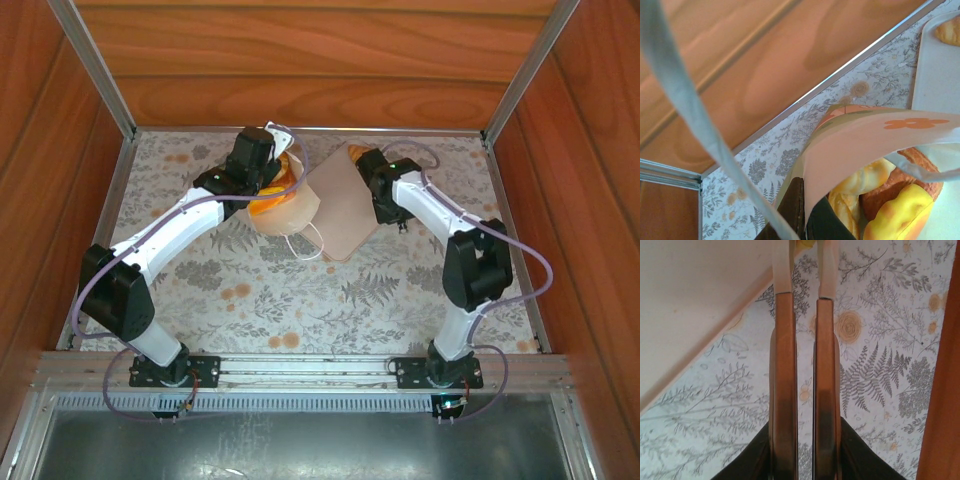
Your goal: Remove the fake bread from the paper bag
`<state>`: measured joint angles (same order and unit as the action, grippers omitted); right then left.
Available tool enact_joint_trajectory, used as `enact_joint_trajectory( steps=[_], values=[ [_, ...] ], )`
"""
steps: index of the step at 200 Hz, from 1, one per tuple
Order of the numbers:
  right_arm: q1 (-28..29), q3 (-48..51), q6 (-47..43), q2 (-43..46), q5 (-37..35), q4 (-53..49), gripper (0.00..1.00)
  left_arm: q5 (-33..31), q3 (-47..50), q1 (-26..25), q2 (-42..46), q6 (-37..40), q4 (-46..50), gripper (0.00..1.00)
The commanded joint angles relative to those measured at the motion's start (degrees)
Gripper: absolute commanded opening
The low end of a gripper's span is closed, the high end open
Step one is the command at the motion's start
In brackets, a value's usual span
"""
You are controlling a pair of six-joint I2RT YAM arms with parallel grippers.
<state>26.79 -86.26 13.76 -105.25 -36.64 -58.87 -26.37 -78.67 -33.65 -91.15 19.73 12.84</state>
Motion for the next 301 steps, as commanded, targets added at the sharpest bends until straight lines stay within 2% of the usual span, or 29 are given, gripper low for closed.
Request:
enact_joint_trajectory(
  steps=[1, 61, 120, 197, 301],
  values=[
    [-0.87, -3.52, -0.68, -2.50, -6.20, 0.47, 0.29, -0.96, -1.31, -0.72, 0.03, 0.05, -0.47, 0.00],
    [-0.95, -7.56, -1.06, -8.84, -8.88, -0.51, 0.31, -0.70, -1.37, -0.81, 0.10, -0.21, -0.37, 0.00],
    [-0.86, -5.65, -1.03, -9.36, -5.90, -2.35, 0.37, -0.39, -1.39, -0.99, -0.07, -0.48, -0.38, 0.00],
    [-0.35, -3.74, 0.01, -6.25, -2.49, -6.90, 0.53, -0.17, -2.25, -1.08, -0.76, -0.39, -0.36, 0.00],
    [0.46, -4.18, -0.05, -2.19, 4.50, -9.09, 0.55, -0.17, -2.67, -1.24, -1.04, -0.04, -0.27, 0.00]
  ],
)
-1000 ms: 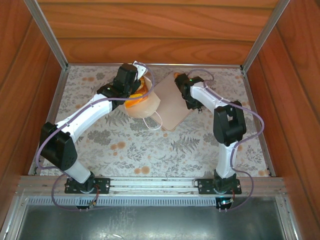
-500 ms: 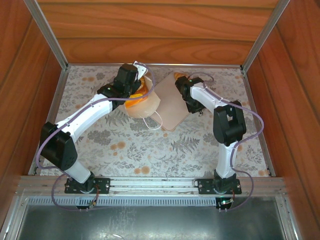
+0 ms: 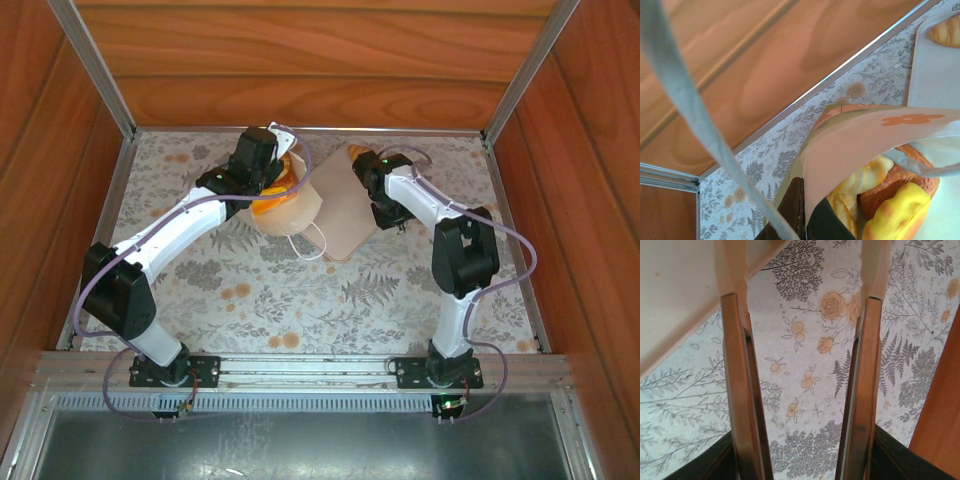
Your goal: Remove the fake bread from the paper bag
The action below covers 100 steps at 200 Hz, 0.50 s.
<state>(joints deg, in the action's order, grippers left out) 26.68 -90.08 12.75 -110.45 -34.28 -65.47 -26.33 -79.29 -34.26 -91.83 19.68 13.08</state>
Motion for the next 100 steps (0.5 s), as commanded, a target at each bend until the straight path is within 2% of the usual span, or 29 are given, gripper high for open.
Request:
enact_joint_trajectory(
  steps=[1, 44, 76, 100],
  values=[
    [0.61, -0.36, 0.96, 3.07, 2.30, -2.52, 0.55, -0.17, -2.08, -0.63, -0.32, 0.01, -0.51, 0.00],
    [1.00, 0.62, 1.20, 5.87, 8.08, -3.89, 0.54, -0.44, -2.10, -0.59, -0.17, 0.18, -0.47, 0.00],
    [1.01, 1.05, 2.92, 8.89, 12.22, -3.05, 0.44, -0.74, -2.01, -0.65, -0.19, 0.18, -0.44, 0.00],
    [0.92, 1.71, 3.23, 10.30, 18.80, -0.04, 0.38, -0.81, -2.01, -0.63, -0.19, 0.19, -0.51, 0.00]
  ],
)
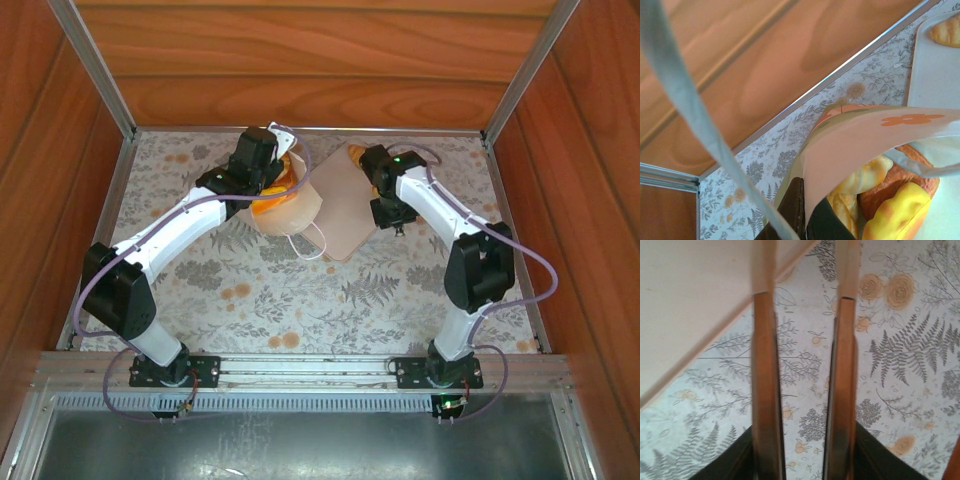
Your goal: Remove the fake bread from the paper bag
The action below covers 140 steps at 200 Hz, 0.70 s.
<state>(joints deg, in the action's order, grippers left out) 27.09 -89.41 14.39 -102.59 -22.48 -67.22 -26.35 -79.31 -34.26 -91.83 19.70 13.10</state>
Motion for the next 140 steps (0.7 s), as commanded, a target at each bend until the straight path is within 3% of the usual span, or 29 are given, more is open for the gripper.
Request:
enact_joint_trajectory(
  steps=[1, 33, 140],
  values=[
    [0.51, 1.05, 1.55, 2.45, 7.22, 1.86, 0.38, -0.80, -1.99, -0.59, -0.19, 0.12, -0.53, 0.00],
    [0.09, 1.21, 1.84, 0.11, 12.32, 3.85, 0.34, -0.76, -2.03, -0.59, -0.13, 0.07, -0.52, 0.00],
    [-4.45, 1.35, 2.55, -6.22, 11.14, 6.33, 0.31, -0.94, -1.90, -0.67, 0.07, 0.38, -0.47, 0.00]
  ],
)
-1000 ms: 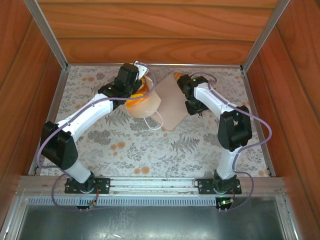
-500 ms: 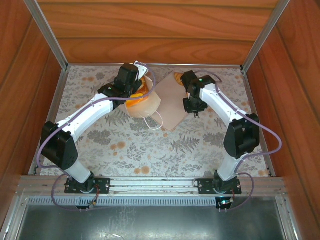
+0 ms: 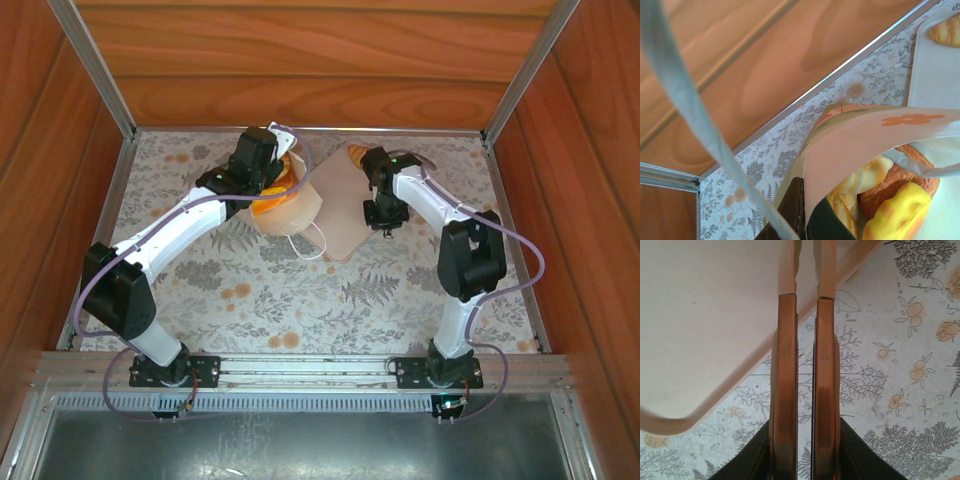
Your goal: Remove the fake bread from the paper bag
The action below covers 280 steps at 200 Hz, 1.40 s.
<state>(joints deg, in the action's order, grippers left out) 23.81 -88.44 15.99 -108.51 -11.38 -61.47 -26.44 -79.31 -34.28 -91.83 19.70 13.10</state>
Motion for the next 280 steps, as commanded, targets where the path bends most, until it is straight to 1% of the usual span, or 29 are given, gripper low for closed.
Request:
enact_joint_trajectory(
  steps=[1, 67, 117, 167, 241, 280],
  values=[
    [-1.24, 0.38, 0.96, -0.30, 0.00, 0.62, 0.31, -0.88, -1.90, -0.59, 0.07, 0.36, -0.50, 0.00],
    [-3.67, -0.48, 1.47, -1.80, -1.78, 2.45, 0.30, -1.32, -1.90, -0.55, 0.21, 0.59, -0.48, 0.00],
    [-4.68, -2.43, 1.81, -3.39, -5.03, 1.88, 0.29, -1.73, -1.55, -0.60, 0.60, 0.77, -0.49, 0.00],
    [-5.64, -2.89, 1.85, -3.63, -5.41, 2.73, 0.29, -1.69, -1.64, -0.67, 0.34, 0.77, -0.47, 0.00],
    [-6.45, -5.11, 1.80, -6.29, -3.59, 3.46, 0.28, -1.93, -1.61, -0.68, 0.08, 0.86, -0.46, 0.00],
    [-6.45, -4.68, 1.61, -5.06, 0.64, 3.38, 0.27, -2.01, -1.86, -0.70, -0.35, 1.04, -0.48, 0.00]
  ],
)
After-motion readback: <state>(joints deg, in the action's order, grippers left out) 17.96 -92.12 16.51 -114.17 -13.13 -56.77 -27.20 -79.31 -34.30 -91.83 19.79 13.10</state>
